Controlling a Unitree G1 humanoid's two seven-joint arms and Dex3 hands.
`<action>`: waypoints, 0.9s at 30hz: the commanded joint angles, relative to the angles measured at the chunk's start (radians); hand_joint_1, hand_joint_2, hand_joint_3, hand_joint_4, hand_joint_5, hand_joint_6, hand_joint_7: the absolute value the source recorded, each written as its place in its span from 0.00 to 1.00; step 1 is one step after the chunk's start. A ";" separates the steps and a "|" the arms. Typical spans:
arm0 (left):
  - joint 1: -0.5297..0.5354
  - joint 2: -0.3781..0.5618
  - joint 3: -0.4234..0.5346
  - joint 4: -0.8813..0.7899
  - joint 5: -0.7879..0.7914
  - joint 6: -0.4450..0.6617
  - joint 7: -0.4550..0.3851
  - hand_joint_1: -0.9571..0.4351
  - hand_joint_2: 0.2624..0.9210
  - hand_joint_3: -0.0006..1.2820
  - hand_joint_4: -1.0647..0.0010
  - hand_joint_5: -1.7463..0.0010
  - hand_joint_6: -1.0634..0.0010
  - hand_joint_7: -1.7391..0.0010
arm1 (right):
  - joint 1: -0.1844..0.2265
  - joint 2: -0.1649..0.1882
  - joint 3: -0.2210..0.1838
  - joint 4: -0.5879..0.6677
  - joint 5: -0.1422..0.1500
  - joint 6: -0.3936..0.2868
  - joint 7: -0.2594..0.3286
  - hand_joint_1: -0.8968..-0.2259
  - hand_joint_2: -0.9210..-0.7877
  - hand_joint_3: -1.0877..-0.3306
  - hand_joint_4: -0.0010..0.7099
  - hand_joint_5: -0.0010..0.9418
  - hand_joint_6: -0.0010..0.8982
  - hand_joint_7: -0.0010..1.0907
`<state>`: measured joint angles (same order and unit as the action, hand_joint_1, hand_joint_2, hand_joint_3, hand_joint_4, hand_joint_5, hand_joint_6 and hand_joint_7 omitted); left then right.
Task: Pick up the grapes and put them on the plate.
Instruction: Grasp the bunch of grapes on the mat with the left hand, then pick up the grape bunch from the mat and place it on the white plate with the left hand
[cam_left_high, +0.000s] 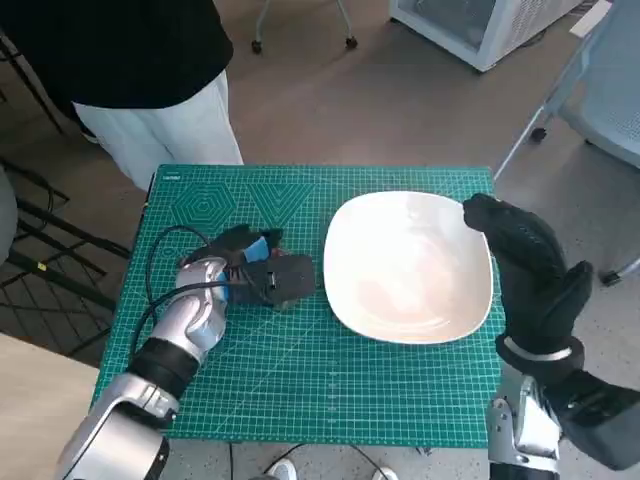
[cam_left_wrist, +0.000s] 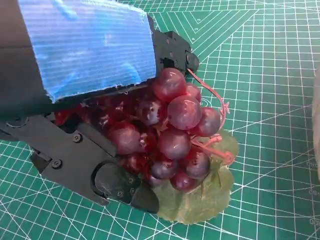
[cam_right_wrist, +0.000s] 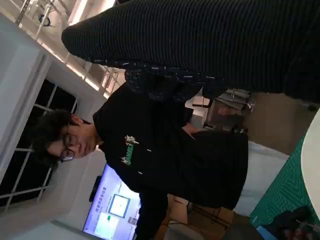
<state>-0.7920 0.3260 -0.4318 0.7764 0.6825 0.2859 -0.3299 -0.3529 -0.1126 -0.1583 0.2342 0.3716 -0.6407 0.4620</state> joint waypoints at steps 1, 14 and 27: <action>0.007 -0.006 -0.001 0.018 -0.020 -0.002 0.004 0.45 0.69 0.00 0.99 1.00 0.80 1.00 | 0.018 -0.004 -0.005 0.005 0.007 0.014 0.003 0.69 0.00 0.70 0.49 0.00 0.18 0.29; 0.018 0.003 -0.003 0.018 -0.025 -0.044 0.100 0.74 0.82 0.05 0.59 0.69 0.57 0.95 | 0.010 -0.009 -0.005 0.011 0.014 0.018 0.012 0.69 0.00 0.70 0.49 0.00 0.18 0.29; 0.036 0.030 -0.039 -0.004 0.003 -0.091 0.171 0.70 0.80 0.35 0.56 0.12 0.50 0.33 | 0.006 -0.006 -0.004 0.017 0.012 0.012 0.012 0.69 0.00 0.71 0.49 0.00 0.18 0.29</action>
<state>-0.7714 0.3505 -0.4592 0.7638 0.6802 0.2008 -0.1492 -0.3545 -0.1155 -0.1582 0.2361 0.3824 -0.6364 0.4688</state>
